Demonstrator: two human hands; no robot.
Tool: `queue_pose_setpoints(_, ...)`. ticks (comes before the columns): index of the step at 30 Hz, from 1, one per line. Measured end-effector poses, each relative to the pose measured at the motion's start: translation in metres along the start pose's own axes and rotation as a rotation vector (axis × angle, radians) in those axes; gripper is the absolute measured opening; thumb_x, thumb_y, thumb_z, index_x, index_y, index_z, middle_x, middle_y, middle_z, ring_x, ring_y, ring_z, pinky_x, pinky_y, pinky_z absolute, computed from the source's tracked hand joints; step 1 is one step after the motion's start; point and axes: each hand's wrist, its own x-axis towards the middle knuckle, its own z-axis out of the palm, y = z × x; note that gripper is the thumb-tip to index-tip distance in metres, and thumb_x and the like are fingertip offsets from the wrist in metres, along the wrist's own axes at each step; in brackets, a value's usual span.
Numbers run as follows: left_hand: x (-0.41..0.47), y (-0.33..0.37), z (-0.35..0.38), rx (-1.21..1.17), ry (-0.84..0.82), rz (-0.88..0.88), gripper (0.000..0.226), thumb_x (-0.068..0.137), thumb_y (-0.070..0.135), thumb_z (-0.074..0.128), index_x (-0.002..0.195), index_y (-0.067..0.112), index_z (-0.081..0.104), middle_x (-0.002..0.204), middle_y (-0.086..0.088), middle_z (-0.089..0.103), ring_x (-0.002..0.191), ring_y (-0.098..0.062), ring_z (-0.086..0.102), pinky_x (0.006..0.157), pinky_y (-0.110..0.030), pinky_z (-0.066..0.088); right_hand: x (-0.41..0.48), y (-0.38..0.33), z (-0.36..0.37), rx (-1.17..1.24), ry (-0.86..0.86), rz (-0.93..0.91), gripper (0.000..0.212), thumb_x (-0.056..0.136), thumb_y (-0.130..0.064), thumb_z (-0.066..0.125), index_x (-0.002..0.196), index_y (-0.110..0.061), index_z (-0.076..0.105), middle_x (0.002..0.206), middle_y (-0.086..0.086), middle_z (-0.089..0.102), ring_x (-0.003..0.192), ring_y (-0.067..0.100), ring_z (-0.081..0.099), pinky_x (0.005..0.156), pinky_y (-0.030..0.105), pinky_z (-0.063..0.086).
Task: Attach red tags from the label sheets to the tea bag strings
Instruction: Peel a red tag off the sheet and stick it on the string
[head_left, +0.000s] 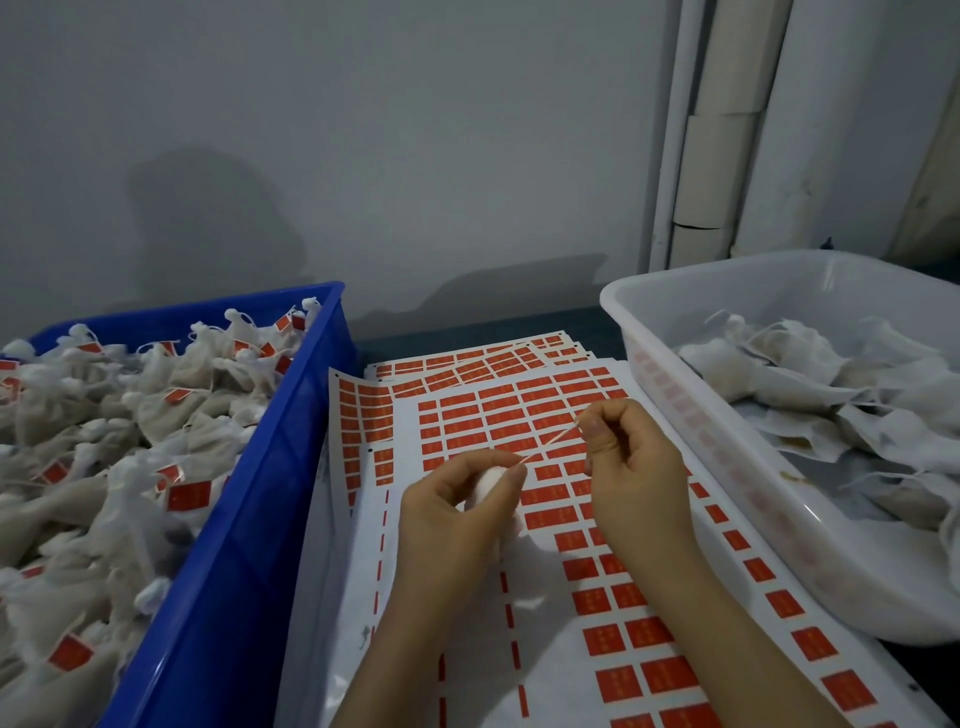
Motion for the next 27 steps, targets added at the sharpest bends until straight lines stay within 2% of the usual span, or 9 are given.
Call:
queue_pose_setpoints(8, 0.000, -0.002, -0.001, 0.146, -0.052, 0.106, 0.016, 0.083, 0.029, 0.066, 0.083, 0.044, 0.062, 0.081, 0.047, 0.058, 0.092, 0.025, 0.051, 0.058, 0.006, 0.036, -0.003, 0.000, 0.002, 0.056, 0.085, 0.050, 0.020, 0.079, -0.051, 0.039, 0.086, -0.036, 0.050, 0.096, -0.019, 0.057, 0.090, 0.006, 0.060, 0.074, 0.018, 0.049)
queue_pose_setpoints(10, 0.000, -0.004, -0.001, 0.193, -0.068, 0.115, 0.017, 0.085, 0.030, 0.063, 0.085, 0.046, 0.059, 0.082, 0.043, 0.059, 0.092, 0.028, 0.048, 0.060, 0.008, 0.035, -0.002, 0.000, 0.002, 0.030, 0.063, 0.056, 0.010, 0.087, -0.042, 0.044, 0.093, -0.036, 0.049, 0.102, -0.016, 0.056, 0.099, 0.012, 0.060, 0.081, 0.025, 0.050)
queue_pose_setpoints(12, 0.000, -0.005, -0.002, 0.197, -0.085, 0.112, 0.015, 0.087, 0.030, 0.060, 0.087, 0.045, 0.060, 0.089, 0.039, 0.057, 0.094, 0.027, 0.048, 0.060, 0.008, 0.035, -0.006, -0.003, 0.003, 0.044, 0.068, 0.004, 0.016, 0.087, -0.044, 0.046, 0.103, -0.041, 0.046, 0.114, -0.017, 0.053, 0.108, 0.012, 0.056, 0.087, 0.027, 0.047)
queue_pose_setpoints(15, 0.000, -0.004, -0.001, 0.188, -0.114, 0.117, 0.009, 0.084, 0.041, 0.055, 0.089, 0.046, 0.060, 0.095, 0.036, 0.059, 0.098, 0.019, 0.052, 0.065, 0.005, 0.039, -0.012, -0.009, 0.005, 0.015, -0.019, -0.150, 0.039, 0.076, -0.066, 0.035, 0.113, -0.054, 0.039, 0.131, -0.029, 0.041, 0.120, 0.004, 0.045, 0.099, 0.024, 0.035)
queue_pose_setpoints(17, 0.000, -0.004, 0.000, 0.195, -0.122, 0.124, 0.015, 0.078, 0.050, 0.048, 0.090, 0.049, 0.057, 0.099, 0.036, 0.058, 0.098, 0.010, 0.057, 0.069, -0.001, 0.044, -0.015, -0.007, 0.009, -0.123, -0.166, -0.218, 0.041, 0.073, -0.071, 0.029, 0.113, -0.061, 0.032, 0.127, -0.042, 0.027, 0.124, -0.004, 0.033, 0.102, 0.017, 0.020)
queue_pose_setpoints(19, 0.001, -0.005, 0.000, 0.203, -0.124, 0.125, 0.016, 0.079, 0.050, 0.044, 0.091, 0.049, 0.054, 0.101, 0.036, 0.056, 0.097, 0.006, 0.059, 0.074, -0.005, 0.047, -0.015, -0.001, 0.013, -0.241, -0.308, -0.225, 0.035, 0.077, -0.069, 0.033, 0.111, -0.066, 0.027, 0.122, -0.046, 0.020, 0.122, -0.008, 0.028, 0.103, 0.018, 0.017)
queue_pose_setpoints(21, 0.001, -0.007, 0.000, 0.211, -0.133, 0.139, 0.014, 0.086, 0.043, 0.042, 0.093, 0.047, 0.053, 0.101, 0.033, 0.056, 0.096, 0.008, 0.058, 0.073, -0.003, 0.047, -0.015, 0.001, 0.017, -0.240, -0.379, -0.185, 0.033, 0.077, -0.062, 0.037, 0.108, -0.065, 0.028, 0.119, -0.043, 0.027, 0.111, -0.013, 0.037, 0.096, 0.010, 0.027)
queue_pose_setpoints(23, 0.002, -0.009, 0.000, 0.223, -0.145, 0.151, 0.014, 0.090, 0.038, 0.040, 0.094, 0.044, 0.052, 0.101, 0.029, 0.058, 0.095, 0.010, 0.057, 0.072, 0.000, 0.044, -0.014, 0.002, 0.018, -0.180, -0.373, -0.138, 0.034, 0.076, -0.055, 0.043, 0.109, -0.059, 0.035, 0.109, -0.038, 0.039, 0.091, -0.017, 0.045, 0.076, -0.004, 0.036)
queue_pose_setpoints(27, 0.000, -0.007, 0.000, 0.228, -0.148, 0.150, 0.015, 0.085, 0.044, 0.037, 0.093, 0.044, 0.049, 0.100, 0.034, 0.052, 0.095, 0.025, 0.048, 0.069, 0.006, 0.037, -0.012, 0.009, 0.017, -0.222, -0.299, -0.194, 0.024, 0.087, -0.032, 0.056, 0.110, -0.035, 0.061, 0.099, -0.026, 0.051, 0.084, -0.014, 0.048, 0.077, -0.003, 0.038)
